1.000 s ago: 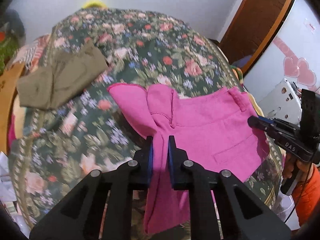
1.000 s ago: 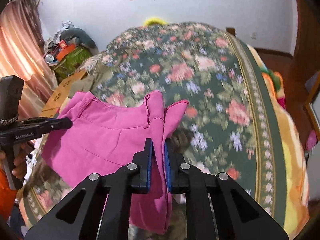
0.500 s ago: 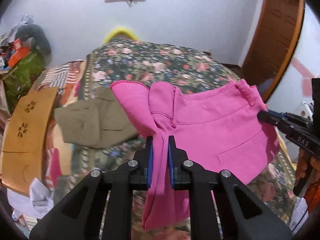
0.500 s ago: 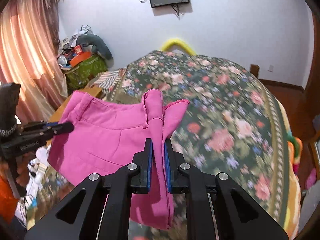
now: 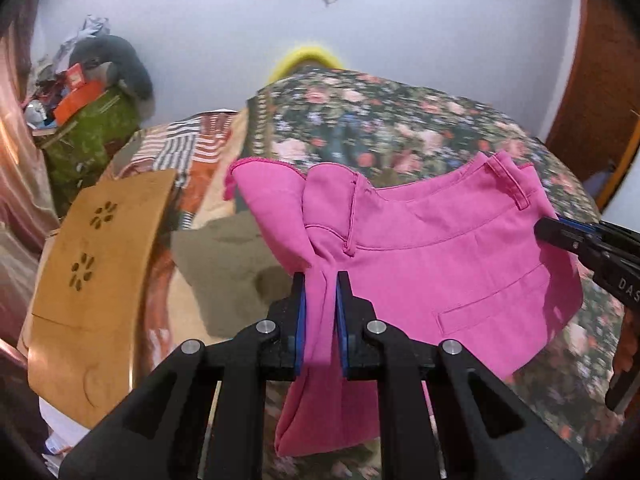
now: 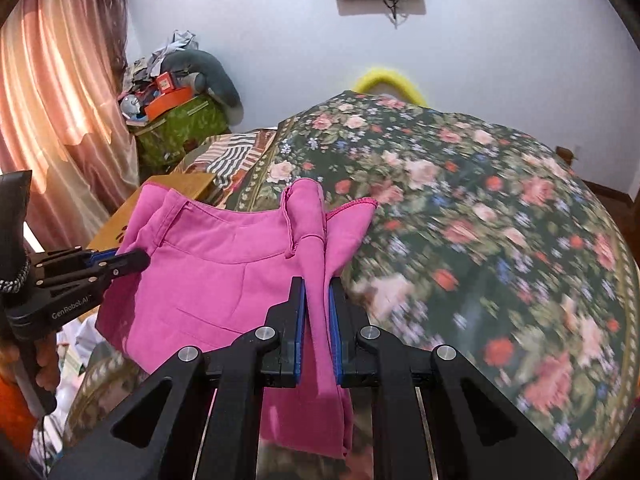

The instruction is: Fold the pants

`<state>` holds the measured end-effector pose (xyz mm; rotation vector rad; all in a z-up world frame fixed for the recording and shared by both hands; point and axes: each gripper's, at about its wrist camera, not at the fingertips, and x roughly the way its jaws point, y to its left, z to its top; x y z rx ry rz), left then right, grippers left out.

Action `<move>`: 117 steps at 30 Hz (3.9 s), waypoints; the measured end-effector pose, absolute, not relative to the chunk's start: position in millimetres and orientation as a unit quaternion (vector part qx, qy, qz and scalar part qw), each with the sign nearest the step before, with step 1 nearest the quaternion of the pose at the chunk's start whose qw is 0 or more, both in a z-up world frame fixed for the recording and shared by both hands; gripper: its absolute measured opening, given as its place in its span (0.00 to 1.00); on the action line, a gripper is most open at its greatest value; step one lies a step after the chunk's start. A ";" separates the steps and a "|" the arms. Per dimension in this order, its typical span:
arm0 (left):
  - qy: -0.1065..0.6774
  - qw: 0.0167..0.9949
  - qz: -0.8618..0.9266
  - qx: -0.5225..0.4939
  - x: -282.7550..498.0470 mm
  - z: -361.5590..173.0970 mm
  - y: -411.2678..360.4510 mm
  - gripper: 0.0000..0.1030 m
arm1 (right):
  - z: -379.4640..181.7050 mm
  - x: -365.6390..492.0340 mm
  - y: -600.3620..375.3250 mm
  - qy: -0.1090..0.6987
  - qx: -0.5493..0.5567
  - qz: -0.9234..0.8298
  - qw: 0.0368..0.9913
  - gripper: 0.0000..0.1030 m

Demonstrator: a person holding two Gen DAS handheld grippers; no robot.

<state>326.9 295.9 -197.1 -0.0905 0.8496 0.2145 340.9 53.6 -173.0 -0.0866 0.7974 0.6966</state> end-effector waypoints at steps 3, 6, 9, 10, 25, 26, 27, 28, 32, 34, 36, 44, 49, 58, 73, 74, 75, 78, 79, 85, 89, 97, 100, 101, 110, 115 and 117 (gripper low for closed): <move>0.411 0.902 0.120 -0.051 345.5 -207.8 320.4 0.13 | -182.9 355.5 77.9 0.385 -0.049 0.333 0.859 0.09; 0.417 0.898 0.130 -0.061 359.2 -219.7 336.1 0.13 | -192.9 366.9 99.5 0.390 -0.066 0.330 0.857 0.09; 0.427 0.890 0.141 -0.077 375.7 -239.2 349.1 0.13 | -205.6 377.2 118.1 0.397 -0.097 0.328 0.852 0.09; 0.432 0.887 0.143 -0.080 379.7 -245.9 352.1 0.13 | -210.3 380.3 122.4 0.400 -0.103 0.325 0.851 0.09; 0.480 0.849 0.204 -0.089 380.0 -279.9 380.3 0.29 | -240.9 382.7 129.5 0.479 -0.156 0.272 0.820 0.39; 0.483 0.847 0.201 -0.092 375.3 -275.5 379.8 0.30 | -238.2 379.2 124.6 0.480 -0.156 0.271 0.820 0.50; 0.483 0.848 0.199 -0.095 370.8 -270.8 379.1 0.30 | -233.4 374.9 119.4 0.473 -0.154 0.273 0.824 0.50; 0.480 0.850 0.197 -0.096 365.4 -265.1 377.2 0.30 | -227.4 370.6 114.7 0.464 -0.151 0.276 0.828 0.50; 0.454 0.869 0.179 -0.076 338.0 -228.2 358.0 0.32 | -190.6 352.6 96.1 0.440 -0.122 0.284 0.843 0.50; 0.432 0.884 0.168 -0.066 319.1 -200.6 344.1 0.35 | -164.3 339.6 88.1 0.418 -0.101 0.293 0.854 0.50; 0.406 0.896 0.169 -0.057 300.4 -172.5 330.1 0.40 | -132.8 322.5 78.7 0.393 -0.068 0.315 0.861 0.50; 0.265 0.954 0.136 -0.029 192.4 -40.4 273.7 0.50 | -12.7 219.4 51.6 0.246 -0.039 0.354 0.901 0.50; 0.187 0.976 0.109 -0.019 113.8 14.3 238.3 0.52 | 26.6 157.2 34.0 0.180 -0.044 0.361 0.914 0.50; 0.107 0.989 0.099 -0.021 7.5 41.4 206.5 0.67 | 53.8 78.5 7.0 0.113 -0.027 0.369 0.922 0.50; 0.083 0.991 0.096 -0.030 -34.7 35.5 192.3 0.99 | 44.6 43.6 -4.5 0.113 -0.023 0.343 0.932 0.90; 0.082 0.991 0.096 -0.031 -37.5 33.8 190.0 0.99 | 44.9 44.1 -3.8 0.110 -0.024 0.338 0.934 0.93; 0.083 0.991 0.095 -0.033 -37.3 33.3 190.5 0.99 | 44.3 41.5 -5.8 0.107 -0.025 0.335 0.936 0.95; 0.084 0.991 0.093 -0.037 -38.3 31.6 190.5 0.99 | 44.0 39.0 -6.5 0.101 -0.030 0.326 0.939 0.98; 0.083 0.991 0.093 -0.037 -38.3 31.4 191.1 0.99 | 44.4 39.6 -6.1 0.101 -0.031 0.325 0.940 0.98; 0.083 0.992 0.093 -0.031 -41.6 30.2 190.2 0.99 | 41.4 34.9 -11.4 0.103 -0.025 0.321 0.941 0.99; 0.083 0.992 0.095 -0.029 -41.6 28.7 187.9 1.00 | 40.8 31.4 -13.6 0.103 -0.022 0.321 0.941 0.99; 0.088 0.991 0.101 -0.019 -38.7 23.6 184.2 1.00 | 38.7 33.3 -15.6 0.109 -0.017 0.318 0.942 0.99; 0.091 0.991 0.097 -0.020 -37.4 21.8 183.8 1.00 | 38.1 34.0 -16.7 0.112 -0.015 0.319 0.941 0.99; 0.092 0.991 0.095 -0.020 -37.4 21.2 183.5 1.00 | 37.7 34.4 -16.7 0.112 -0.015 0.319 0.941 0.99; 0.100 0.991 0.090 -0.021 -31.0 18.5 183.1 1.00 | 38.2 35.6 -20.5 0.120 -0.011 0.311 0.943 0.99; 0.105 0.991 0.083 -0.022 -26.1 16.4 182.3 1.00 | 39.3 34.3 -21.8 0.120 -0.015 0.310 0.943 0.99; 0.106 0.991 0.082 -0.022 -25.4 16.2 181.5 1.00 | 40.0 34.0 -22.6 0.120 -0.013 0.308 0.944 0.99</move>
